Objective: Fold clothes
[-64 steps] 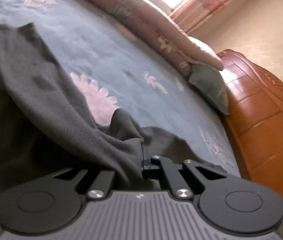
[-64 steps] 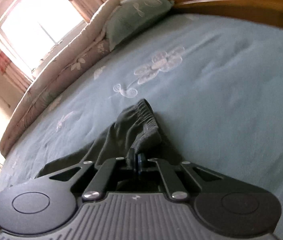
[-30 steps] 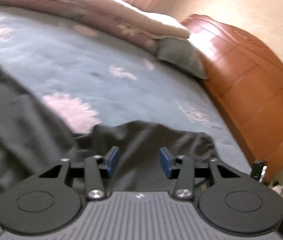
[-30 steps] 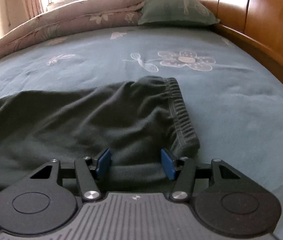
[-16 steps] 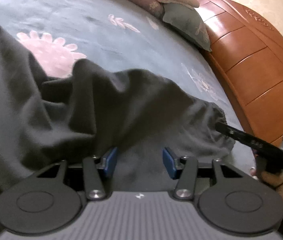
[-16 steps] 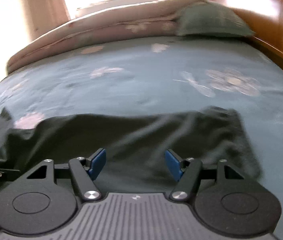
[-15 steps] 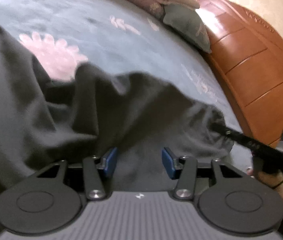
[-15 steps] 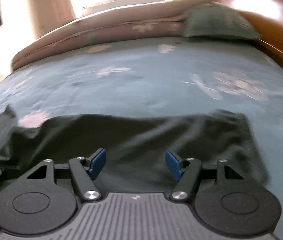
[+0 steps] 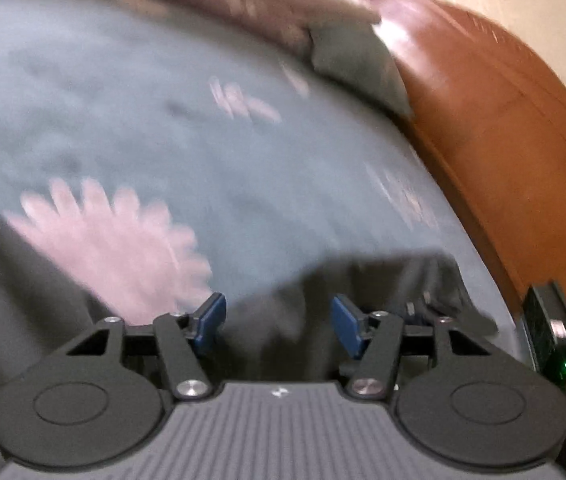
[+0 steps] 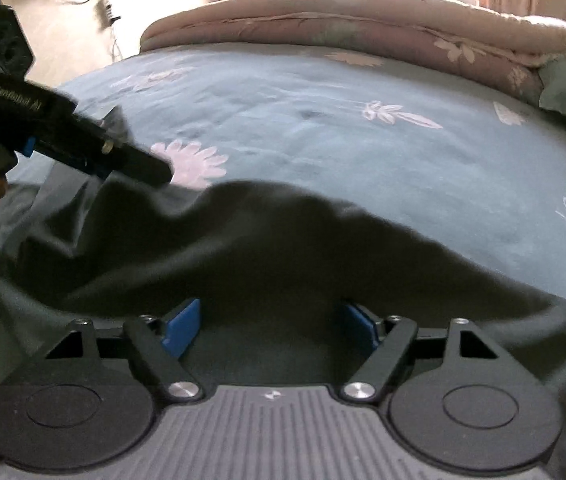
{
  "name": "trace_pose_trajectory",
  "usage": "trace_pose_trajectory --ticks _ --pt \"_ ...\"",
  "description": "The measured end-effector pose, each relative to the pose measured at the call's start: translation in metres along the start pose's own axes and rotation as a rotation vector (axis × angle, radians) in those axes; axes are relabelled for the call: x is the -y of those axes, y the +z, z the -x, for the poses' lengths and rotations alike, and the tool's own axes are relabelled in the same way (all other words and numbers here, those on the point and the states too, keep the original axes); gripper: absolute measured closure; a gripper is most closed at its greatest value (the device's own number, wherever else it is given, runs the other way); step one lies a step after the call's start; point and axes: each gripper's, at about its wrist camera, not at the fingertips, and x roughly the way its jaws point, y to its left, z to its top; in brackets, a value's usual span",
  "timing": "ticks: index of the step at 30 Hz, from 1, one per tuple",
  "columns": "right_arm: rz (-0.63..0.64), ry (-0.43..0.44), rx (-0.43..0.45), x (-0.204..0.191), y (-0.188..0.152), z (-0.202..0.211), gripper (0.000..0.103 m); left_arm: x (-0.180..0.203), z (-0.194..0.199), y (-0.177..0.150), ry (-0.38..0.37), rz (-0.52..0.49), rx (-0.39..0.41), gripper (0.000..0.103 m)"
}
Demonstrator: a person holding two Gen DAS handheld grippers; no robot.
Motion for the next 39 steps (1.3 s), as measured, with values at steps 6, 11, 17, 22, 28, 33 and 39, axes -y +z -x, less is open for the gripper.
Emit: trace_pose_trajectory --ticks 6,11,17,22,28,33,39 --pt "-0.009 0.014 0.025 0.006 -0.014 0.008 0.017 0.006 0.002 -0.016 -0.146 -0.026 -0.138 0.038" --pt "0.027 0.011 0.027 0.000 -0.016 0.004 0.007 0.002 -0.027 0.003 -0.192 -0.021 -0.202 0.038" --pt "0.020 0.005 0.029 -0.002 -0.016 0.003 0.005 -0.003 -0.080 0.044 -0.345 0.055 -0.304 0.032" --pt "0.027 0.000 0.019 -0.003 -0.016 0.005 0.005 0.004 -0.093 0.055 -0.327 -0.004 -0.421 0.032" --pt "0.025 0.015 0.038 0.002 -0.021 0.007 0.003 -0.020 -0.045 0.022 -0.243 0.045 -0.487 0.030" --pt "0.029 0.015 0.045 0.000 -0.023 0.008 0.001 -0.016 -0.014 0.024 -0.113 -0.015 -0.474 0.033" --pt "0.021 0.005 0.045 -0.006 -0.029 0.014 0.001 0.023 -0.016 0.080 -0.183 -0.157 -0.298 0.029"
